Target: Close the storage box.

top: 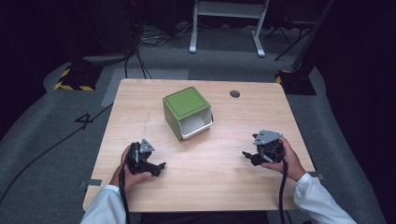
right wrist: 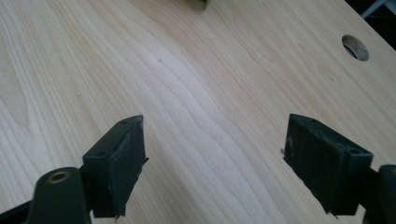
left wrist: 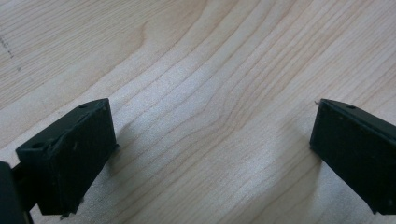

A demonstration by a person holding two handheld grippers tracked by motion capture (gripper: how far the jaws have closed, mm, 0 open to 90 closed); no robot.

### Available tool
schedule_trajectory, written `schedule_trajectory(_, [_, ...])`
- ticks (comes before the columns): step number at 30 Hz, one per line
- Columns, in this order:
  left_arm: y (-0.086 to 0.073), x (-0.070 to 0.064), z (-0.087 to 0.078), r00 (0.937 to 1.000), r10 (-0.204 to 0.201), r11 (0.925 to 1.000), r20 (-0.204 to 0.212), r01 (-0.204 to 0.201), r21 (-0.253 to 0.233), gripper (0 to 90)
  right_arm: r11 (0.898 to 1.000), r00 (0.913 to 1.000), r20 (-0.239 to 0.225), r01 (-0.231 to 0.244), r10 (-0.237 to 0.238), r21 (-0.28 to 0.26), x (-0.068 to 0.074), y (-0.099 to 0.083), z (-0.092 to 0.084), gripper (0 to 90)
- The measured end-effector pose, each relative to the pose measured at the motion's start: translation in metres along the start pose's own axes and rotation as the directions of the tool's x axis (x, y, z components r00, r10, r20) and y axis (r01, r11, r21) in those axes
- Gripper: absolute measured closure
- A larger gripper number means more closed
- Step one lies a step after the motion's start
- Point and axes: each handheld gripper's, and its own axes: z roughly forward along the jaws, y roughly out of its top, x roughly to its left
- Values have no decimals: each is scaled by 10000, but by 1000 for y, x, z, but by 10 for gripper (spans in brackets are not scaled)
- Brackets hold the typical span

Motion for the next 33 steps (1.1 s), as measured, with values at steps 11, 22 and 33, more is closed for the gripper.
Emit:
schedule_trajectory(11, [0, 0, 0, 10000, -10, 10000, -16, 10, -16, 5, 9988, 9989, 76, -454, 453, 166, -13, -36, -14, 201])
schedule_trajectory(22, [0, -1, 0, 10000, -63, 10000, 16, 63, 17, 5, 9894, 9895, 205, -1436, 1431, 234, -25, -83, -27, 198])
schedule_trajectory(33, [-1, -1, -1, 10000, -47, 10000, -54, 47, 0, 5, 9429, 9418, 478, -3314, 3327, -327, -35, -131, -37, 203])
